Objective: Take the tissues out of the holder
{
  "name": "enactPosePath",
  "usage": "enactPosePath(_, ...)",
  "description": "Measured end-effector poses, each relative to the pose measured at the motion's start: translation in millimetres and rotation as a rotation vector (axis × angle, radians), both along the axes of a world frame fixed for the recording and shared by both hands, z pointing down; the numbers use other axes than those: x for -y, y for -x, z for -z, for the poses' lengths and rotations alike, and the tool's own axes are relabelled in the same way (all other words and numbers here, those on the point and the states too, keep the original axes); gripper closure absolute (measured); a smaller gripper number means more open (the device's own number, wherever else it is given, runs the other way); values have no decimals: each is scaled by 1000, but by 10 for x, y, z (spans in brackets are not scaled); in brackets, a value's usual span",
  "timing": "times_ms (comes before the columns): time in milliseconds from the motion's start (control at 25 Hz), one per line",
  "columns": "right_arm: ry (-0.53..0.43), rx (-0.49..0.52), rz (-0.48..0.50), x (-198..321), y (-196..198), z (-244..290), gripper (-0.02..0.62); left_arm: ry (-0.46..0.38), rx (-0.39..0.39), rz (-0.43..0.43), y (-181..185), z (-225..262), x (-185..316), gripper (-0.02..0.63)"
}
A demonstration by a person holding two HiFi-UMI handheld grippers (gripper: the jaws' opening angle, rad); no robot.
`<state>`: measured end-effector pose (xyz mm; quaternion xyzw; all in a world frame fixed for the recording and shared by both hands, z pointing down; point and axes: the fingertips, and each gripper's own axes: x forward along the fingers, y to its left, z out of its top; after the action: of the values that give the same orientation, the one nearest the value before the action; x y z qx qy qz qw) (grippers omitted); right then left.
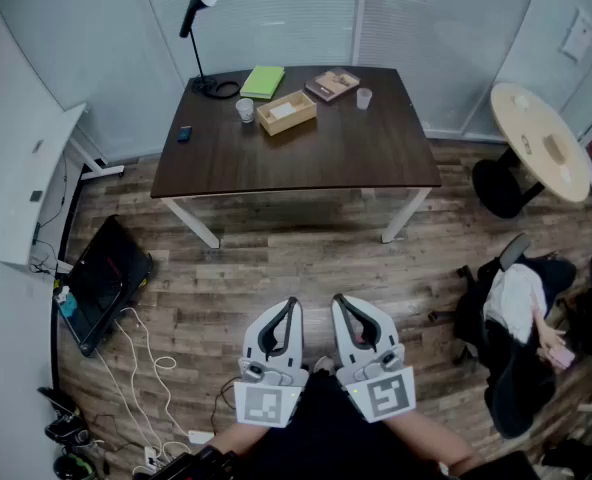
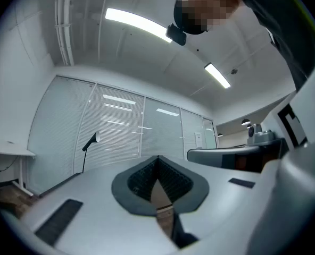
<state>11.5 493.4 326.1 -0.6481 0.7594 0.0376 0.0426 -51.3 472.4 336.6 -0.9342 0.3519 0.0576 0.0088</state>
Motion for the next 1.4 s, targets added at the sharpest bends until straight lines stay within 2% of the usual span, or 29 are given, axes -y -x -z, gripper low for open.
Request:
enactPosePath(320, -5, 30, 31, -49, -88, -39, 588, 7, -23, 47, -31, -14, 1, 609)
enactPosePath(520, -32, 14, 31, -79, -168, -10, 588, -68, 13, 44, -157, 60, -39, 609)
enactPosePath(720, -28, 15, 7, -143, -306, -58, 588, -10, -4, 28, -287, 8, -81, 609)
enactPosePath(1080, -38, 13, -30, -201, -514, -86, 588, -17, -9, 6, -522, 9, -141, 609)
enactPosePath(1160, -33, -4, -36, -178, -568, -107, 588, -14, 16, 5, -560, -36, -127, 609)
enactPosePath(1280, 20, -38, -42, -54, -626, -305, 587, 15, 99, -7, -625, -212, -44, 609)
enactPosePath(1400, 57, 22, -51, 56, -675, -526, 586, 10, 86, 10, -591, -277, 40, 609)
